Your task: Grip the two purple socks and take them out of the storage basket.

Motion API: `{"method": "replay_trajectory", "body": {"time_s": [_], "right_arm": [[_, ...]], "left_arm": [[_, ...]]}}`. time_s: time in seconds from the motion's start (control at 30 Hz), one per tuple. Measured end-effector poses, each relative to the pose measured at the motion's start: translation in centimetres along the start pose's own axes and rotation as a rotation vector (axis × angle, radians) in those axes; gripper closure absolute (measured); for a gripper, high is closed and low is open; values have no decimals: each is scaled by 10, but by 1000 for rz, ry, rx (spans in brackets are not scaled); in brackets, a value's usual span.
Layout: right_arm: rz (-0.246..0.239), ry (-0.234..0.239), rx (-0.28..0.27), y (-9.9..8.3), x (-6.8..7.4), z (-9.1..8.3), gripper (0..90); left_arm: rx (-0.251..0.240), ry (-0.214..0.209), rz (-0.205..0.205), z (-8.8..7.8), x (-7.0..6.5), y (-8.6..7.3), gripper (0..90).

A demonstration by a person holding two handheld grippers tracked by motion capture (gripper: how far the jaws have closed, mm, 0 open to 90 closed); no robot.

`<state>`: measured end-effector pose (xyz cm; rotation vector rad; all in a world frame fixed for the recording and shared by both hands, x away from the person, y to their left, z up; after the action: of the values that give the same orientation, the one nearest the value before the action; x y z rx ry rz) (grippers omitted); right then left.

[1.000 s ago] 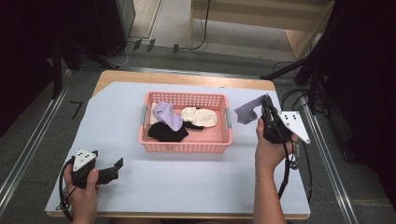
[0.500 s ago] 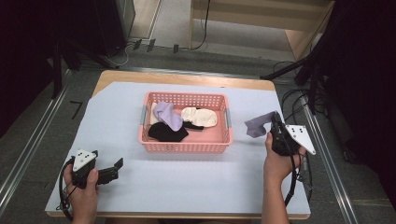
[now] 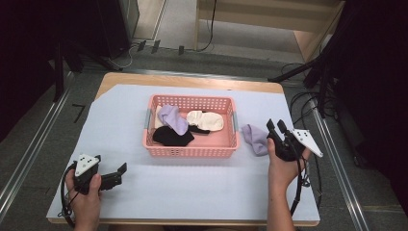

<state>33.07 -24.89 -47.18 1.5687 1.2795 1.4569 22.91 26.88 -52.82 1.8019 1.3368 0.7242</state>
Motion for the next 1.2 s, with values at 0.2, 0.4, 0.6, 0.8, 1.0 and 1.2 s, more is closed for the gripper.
{"method": "replay_trajectory", "body": {"time_s": [0.2,0.4,0.6,0.8,1.0,1.2], "right_arm": [[-66,76,6,2,40,10,539],[-97,150,35,-4,84,26,535],[-112,214,74,-14,124,39,525],[-144,268,140,-29,161,51,499],[-148,311,197,-47,192,62,489],[-160,300,281,-59,216,73,483]], "left_arm": [[3,2,3,0,0,0,37],[2,-2,1,0,0,0,37],[3,-8,-4,0,0,0,37],[5,-8,-5,0,1,0,37],[6,-9,-5,0,1,0,37],[7,-9,-6,0,1,0,37]]}}
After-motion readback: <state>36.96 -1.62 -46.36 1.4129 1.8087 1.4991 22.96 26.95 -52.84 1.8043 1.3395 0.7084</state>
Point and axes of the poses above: each handheld gripper's, and its own axes: z roughly forward along the jaws, y roughly out of its top, x roughly to its left, the point moved 4 cm from there along z, roughly forward along the jaws, and after that the axes turned 6 degrees about z, right-handed, at the moved point
